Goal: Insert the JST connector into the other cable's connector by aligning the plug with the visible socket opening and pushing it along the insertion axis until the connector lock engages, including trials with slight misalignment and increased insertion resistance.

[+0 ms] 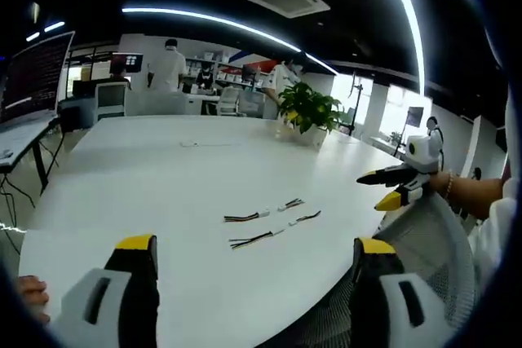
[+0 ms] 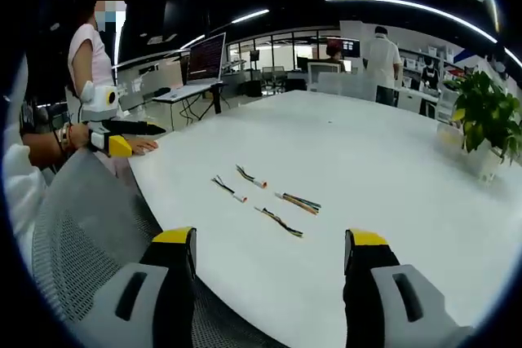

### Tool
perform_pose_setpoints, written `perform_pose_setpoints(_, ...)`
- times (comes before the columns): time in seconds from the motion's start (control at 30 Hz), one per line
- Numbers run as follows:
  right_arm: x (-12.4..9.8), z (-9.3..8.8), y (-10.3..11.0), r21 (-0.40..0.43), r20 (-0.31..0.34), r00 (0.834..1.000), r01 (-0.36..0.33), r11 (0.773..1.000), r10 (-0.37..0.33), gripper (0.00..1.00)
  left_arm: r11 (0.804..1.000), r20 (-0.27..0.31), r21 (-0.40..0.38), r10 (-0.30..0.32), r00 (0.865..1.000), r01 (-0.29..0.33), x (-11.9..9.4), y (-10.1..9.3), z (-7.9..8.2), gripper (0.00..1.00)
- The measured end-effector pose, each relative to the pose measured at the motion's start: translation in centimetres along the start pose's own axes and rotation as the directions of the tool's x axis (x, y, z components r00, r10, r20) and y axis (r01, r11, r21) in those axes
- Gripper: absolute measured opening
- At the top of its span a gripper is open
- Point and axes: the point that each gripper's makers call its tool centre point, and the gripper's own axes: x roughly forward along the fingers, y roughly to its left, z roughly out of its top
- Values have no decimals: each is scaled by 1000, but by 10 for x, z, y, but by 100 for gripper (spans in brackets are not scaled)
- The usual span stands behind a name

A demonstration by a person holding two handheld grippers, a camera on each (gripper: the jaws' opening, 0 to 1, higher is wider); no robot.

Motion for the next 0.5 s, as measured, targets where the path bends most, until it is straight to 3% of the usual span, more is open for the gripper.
perform_pose_setpoints(0.5,-1,0,0,2,3,1000,3,1000,-3,72,1000,1,-6,-3,1000,3,0,-1,0,99)
